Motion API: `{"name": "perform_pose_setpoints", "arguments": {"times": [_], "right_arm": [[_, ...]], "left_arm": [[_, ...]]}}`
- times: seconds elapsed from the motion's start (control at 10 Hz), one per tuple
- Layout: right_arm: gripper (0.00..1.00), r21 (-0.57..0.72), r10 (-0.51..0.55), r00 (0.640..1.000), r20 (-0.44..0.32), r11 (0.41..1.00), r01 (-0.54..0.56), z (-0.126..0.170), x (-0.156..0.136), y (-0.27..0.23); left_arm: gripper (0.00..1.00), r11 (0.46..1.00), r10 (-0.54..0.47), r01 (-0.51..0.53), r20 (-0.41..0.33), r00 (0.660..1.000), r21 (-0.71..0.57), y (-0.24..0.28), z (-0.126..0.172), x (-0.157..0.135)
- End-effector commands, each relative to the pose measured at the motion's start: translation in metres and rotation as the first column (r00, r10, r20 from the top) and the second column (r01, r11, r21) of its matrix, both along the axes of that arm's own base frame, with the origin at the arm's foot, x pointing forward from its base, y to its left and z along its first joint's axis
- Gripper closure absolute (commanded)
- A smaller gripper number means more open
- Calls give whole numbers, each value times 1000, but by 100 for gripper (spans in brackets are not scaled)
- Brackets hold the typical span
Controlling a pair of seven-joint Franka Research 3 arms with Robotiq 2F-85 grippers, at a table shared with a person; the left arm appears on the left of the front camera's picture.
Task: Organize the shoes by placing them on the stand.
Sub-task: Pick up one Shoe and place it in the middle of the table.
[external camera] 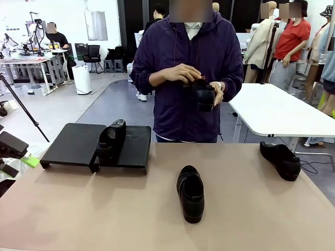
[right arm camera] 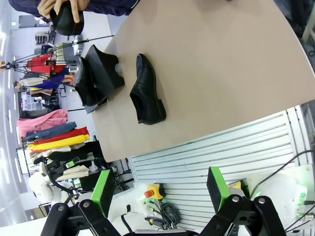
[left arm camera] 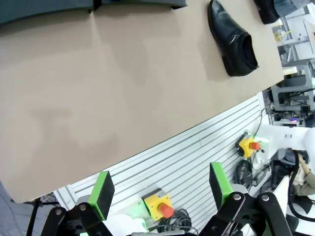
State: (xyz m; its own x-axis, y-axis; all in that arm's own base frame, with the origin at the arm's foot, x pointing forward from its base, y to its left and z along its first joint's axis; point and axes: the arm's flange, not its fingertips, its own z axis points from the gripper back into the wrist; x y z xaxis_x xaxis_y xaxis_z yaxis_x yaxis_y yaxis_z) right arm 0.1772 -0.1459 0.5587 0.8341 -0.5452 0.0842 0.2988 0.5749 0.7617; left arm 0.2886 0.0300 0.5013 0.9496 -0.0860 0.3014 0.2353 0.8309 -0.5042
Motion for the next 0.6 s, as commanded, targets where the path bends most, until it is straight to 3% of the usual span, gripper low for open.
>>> {"name": "perform_pose_setpoints", "arguments": {"times": [0.0, 0.1, 0.2, 0.4, 0.5], "right_arm": [[0, -113, -28, 998, -49, 993, 22, 6, 26, 5], [0, -228, -14, 995, -102, 974, -9, 8, 55, 13], [0, -397, -37, 989, -142, 917, -22, 4, 81, 22], [0, -652, -160, 979, -124, 757, 41, -13, 120, 37], [0, -706, -149, 983, -102, 707, 34, -19, 127, 39]], "left_arm": [[0, 1000, 3, -3, -3, 1000, -21, 0, -2, -2], [0, 1000, 3, -3, -3, 1000, -21, 0, -2, -2], [0, 1000, 3, -3, -3, 1000, -21, 0, -2, -2], [0, 1000, 3, -3, -3, 1000, -21, 0, -2, -2], [0, 1000, 3, -3, -3, 1000, -21, 0, -2, -2]]}}
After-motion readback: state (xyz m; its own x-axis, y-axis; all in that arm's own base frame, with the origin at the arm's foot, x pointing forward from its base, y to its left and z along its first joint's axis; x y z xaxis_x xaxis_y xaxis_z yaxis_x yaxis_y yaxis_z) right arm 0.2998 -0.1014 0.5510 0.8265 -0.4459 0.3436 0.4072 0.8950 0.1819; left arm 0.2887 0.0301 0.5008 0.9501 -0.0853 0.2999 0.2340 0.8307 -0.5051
